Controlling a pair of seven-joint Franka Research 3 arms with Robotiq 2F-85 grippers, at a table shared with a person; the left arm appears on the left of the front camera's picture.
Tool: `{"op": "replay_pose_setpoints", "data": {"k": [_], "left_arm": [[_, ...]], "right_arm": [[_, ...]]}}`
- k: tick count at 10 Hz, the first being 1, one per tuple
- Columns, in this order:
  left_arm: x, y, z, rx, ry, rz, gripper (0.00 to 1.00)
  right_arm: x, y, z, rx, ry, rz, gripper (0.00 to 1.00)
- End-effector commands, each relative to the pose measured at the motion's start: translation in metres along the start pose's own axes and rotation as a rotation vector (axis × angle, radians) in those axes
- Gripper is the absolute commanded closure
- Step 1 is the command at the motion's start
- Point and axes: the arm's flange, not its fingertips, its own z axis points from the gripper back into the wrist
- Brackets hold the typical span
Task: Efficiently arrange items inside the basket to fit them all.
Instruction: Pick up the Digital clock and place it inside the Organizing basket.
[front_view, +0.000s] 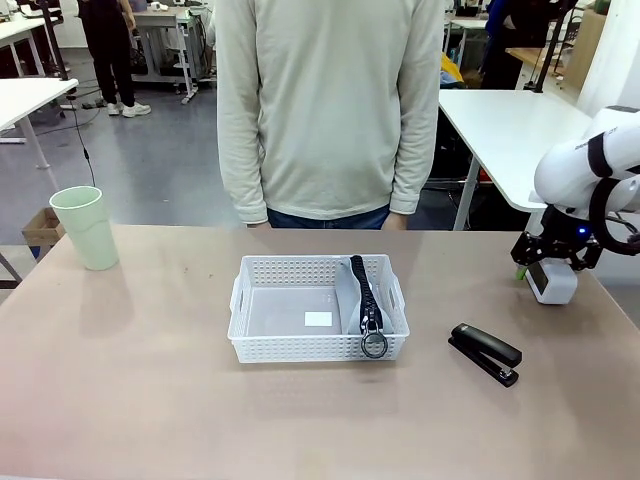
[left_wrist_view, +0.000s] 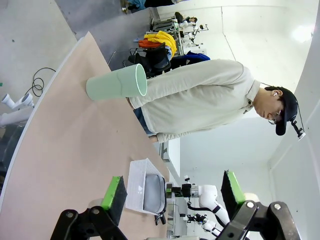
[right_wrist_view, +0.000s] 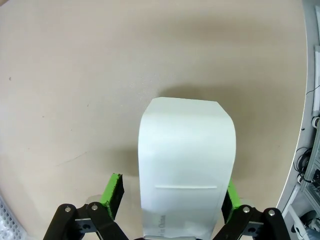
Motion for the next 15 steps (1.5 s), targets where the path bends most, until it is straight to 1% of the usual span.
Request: {"op": "replay_pose_setpoints", "data": {"k": [1, 3, 4, 5, 6, 7, 8, 11, 13, 14, 15], "left_arm": [[0.001, -0.001, -0.001, -0.026, -0.011, -0.023, 0.00], [0.001, -0.001, -0.001, -0.026, -0.011, -0.023, 0.00], [0.001, -0.001, -0.001, -0.026, -0.011, -0.023, 0.00], [0.001, -0.001, -0.001, -0.026, -0.011, -0.023, 0.00], [0.001, -0.001, -0.001, -0.026, -0.011, -0.023, 0.00], [0.001, -0.001, -0.001, -0.026, -0.011, -0.023, 0.00], [0.001, -0.001, -0.001, -0.026, -0.011, -0.023, 0.00], [0.001, -0.001, -0.001, -0.026, -0.011, -0.023, 0.00], [0.001, -0.001, -0.001, -0.026, -0.011, -0.023, 0.00], [0.001, -0.001, -0.001, -0.026, -0.011, -0.023, 0.00], [0.001, -0.001, -0.001, -0.026, -0.011, -0.023, 0.00]], "right_arm": [[0.004, 0.002, 0.004, -0.029, -0.003, -0.005, 0.00], [0.003, 0.006, 0.005, -0.036, -0.005, -0.002, 0.00], [0.002, 0.008, 0.007, -0.027, 0.011, -0.015, 0.57], [0.002, 0.009, 0.009, -0.035, 0.006, -0.019, 0.57], [0.002, 0.010, 0.010, -0.043, 0.006, -0.017, 1.00], [0.002, 0.010, 0.010, -0.055, 0.009, -0.026, 0.63], [0.002, 0.010, 0.010, -0.055, 0.013, -0.021, 1.00], [0.001, 0.010, 0.011, -0.055, 0.011, -0.020, 1.00], [-0.003, 0.010, 0.021, -0.053, 0.004, -0.023, 1.00], [-0.013, 0.014, 0.049, -0.013, 0.001, -0.001, 1.00], [-0.034, 0.023, 0.098, 0.011, -0.013, 0.032, 1.00]]}}
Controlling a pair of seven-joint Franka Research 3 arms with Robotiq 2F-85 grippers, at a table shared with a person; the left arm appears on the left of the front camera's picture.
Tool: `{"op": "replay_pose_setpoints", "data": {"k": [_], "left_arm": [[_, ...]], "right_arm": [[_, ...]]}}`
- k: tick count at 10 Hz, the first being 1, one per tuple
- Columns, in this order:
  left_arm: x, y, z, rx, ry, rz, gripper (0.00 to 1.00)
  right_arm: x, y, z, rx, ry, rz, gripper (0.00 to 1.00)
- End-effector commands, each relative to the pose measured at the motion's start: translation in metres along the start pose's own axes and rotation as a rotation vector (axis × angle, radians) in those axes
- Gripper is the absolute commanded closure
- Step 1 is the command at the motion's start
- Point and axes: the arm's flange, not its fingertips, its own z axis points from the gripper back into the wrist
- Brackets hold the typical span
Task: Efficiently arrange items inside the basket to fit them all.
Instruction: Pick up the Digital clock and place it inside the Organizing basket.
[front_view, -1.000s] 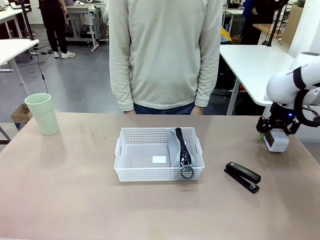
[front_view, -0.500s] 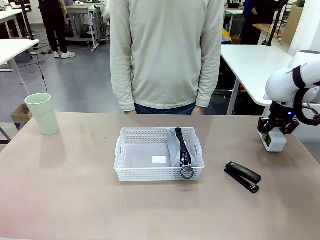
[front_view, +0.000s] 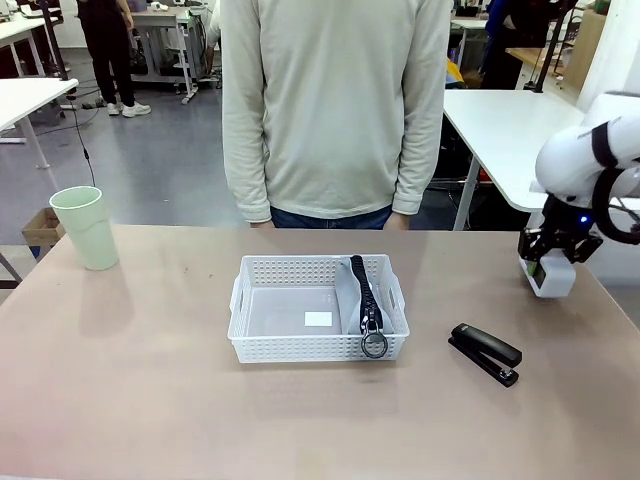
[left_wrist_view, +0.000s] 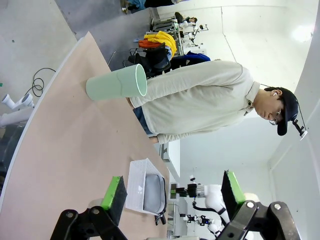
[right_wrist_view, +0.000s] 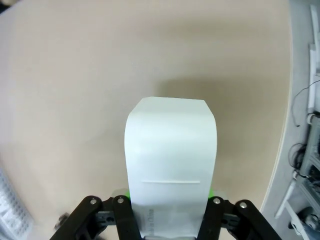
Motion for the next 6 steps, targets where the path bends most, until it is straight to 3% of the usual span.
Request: {"op": "replay_pose_setpoints", "data": {"k": [1, 3, 5, 6], "left_arm": [[0.001, -0.001, -0.001, -0.026, -0.011, -0.022, 0.00], [0.001, -0.001, -0.001, -0.026, -0.011, -0.022, 0.00], [0.001, -0.001, -0.001, -0.026, -0.011, -0.022, 0.00], [0.001, -0.001, -0.001, -0.026, -0.011, -0.022, 0.00]], "right_arm": [[-0.050, 0.020, 0.095, 0.053, 0.002, 0.073, 1.00], [-0.127, 0.048, 0.159, 0.050, -0.053, 0.220, 1.00], [-0.190, 0.051, 0.165, -0.009, -0.107, 0.236, 1.00], [-0.203, 0.043, 0.160, -0.016, -0.081, 0.174, 0.84]]}}
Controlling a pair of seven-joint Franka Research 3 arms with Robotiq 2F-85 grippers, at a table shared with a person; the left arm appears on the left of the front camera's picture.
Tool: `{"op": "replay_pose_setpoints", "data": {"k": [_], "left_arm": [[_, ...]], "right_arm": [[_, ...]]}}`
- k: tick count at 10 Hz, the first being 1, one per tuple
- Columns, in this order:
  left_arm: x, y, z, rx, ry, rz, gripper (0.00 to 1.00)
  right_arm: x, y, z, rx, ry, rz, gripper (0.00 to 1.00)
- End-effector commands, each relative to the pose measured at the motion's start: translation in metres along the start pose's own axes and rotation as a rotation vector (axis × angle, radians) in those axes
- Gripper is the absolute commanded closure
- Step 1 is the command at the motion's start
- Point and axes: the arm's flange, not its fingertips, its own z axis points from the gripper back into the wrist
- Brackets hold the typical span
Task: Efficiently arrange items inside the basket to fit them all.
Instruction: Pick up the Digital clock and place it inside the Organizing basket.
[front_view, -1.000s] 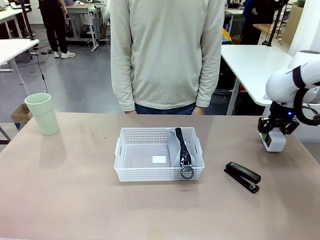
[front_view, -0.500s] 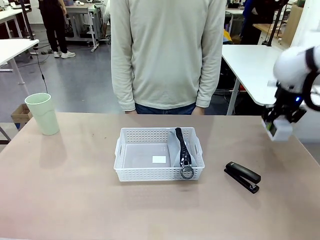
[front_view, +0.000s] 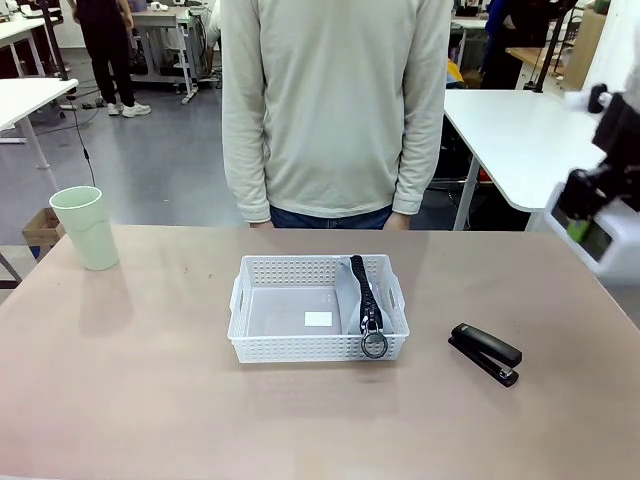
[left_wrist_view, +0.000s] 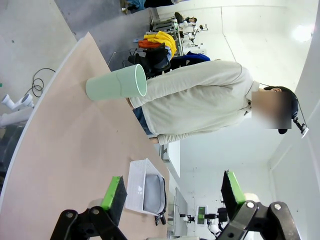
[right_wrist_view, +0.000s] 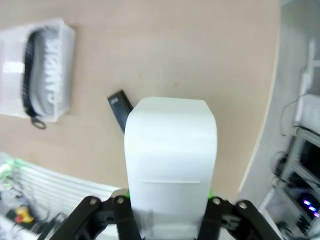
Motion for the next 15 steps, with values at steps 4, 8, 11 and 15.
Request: {"op": "replay_pose_setpoints", "data": {"k": [4, 8, 11, 15], "left_arm": [[0.001, 0.000, -0.002, -0.025, -0.010, -0.021, 0.00], [0.001, 0.000, -0.002, -0.025, -0.010, -0.021, 0.00], [0.001, 0.000, -0.002, -0.025, -0.010, -0.021, 0.00], [0.001, 0.000, -0.002, -0.025, -0.010, -0.021, 0.00]], "right_arm": [[0.028, -0.003, 0.003, 0.008, 0.006, 0.002, 0.84], [0.035, 0.065, 0.009, -0.080, -0.159, 0.179, 0.49], [0.081, 0.214, -0.017, 0.060, -0.117, 0.583, 0.49], [0.102, 0.353, -0.091, 0.322, 0.029, 0.766, 0.49]]}}
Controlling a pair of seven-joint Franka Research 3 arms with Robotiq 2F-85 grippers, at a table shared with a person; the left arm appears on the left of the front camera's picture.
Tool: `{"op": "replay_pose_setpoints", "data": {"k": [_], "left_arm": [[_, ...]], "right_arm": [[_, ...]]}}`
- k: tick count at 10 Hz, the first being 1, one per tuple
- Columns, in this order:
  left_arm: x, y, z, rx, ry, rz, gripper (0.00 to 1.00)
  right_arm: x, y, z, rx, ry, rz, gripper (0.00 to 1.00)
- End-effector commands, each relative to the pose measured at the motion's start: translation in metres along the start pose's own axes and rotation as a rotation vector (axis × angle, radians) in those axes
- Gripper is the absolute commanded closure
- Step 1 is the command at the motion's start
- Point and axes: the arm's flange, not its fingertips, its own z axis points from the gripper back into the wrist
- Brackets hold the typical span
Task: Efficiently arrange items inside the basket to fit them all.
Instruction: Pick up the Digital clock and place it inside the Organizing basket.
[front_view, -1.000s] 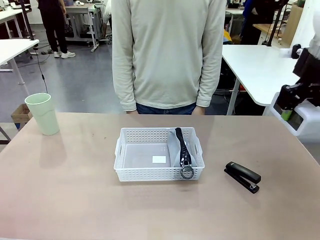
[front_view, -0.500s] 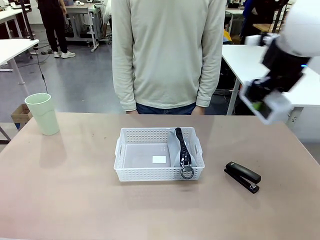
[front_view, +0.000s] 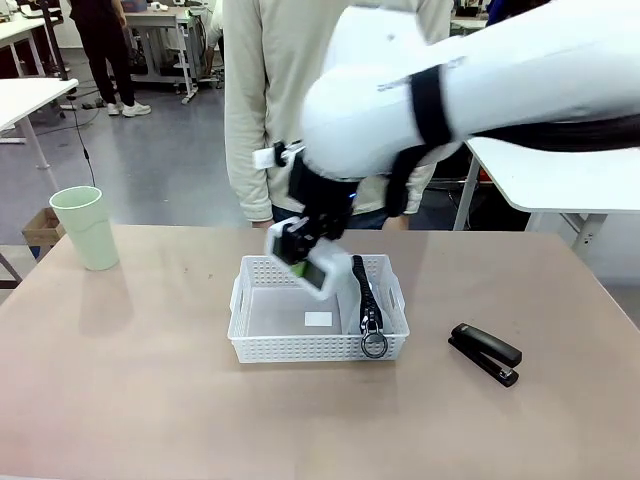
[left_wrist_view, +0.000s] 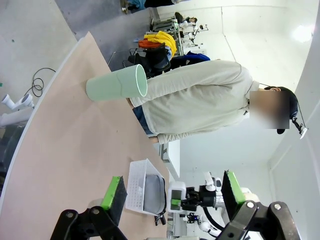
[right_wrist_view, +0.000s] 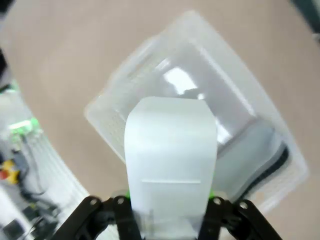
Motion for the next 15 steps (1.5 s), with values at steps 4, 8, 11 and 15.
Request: {"op": "replay_pose_setpoints", "data": {"k": [4, 8, 11, 15], "left_arm": [[0.000, -0.002, -0.001, -0.025, -0.010, -0.023, 0.00], [0.000, -0.002, -0.001, -0.025, -0.010, -0.023, 0.00], [0.000, -0.002, -0.001, -0.025, -0.010, -0.023, 0.00], [0.000, -0.002, -0.001, -0.025, -0.010, -0.023, 0.00]], "right_arm": [[0.012, -0.009, -0.002, -0.085, 0.007, -0.103, 0.49], [0.020, -0.009, -0.032, 0.076, 0.066, -0.027, 0.49], [0.022, -0.022, -0.064, 0.086, 0.076, -0.080, 0.49], [0.017, -0.026, -0.103, 0.052, 0.035, -0.051, 0.49]]}}
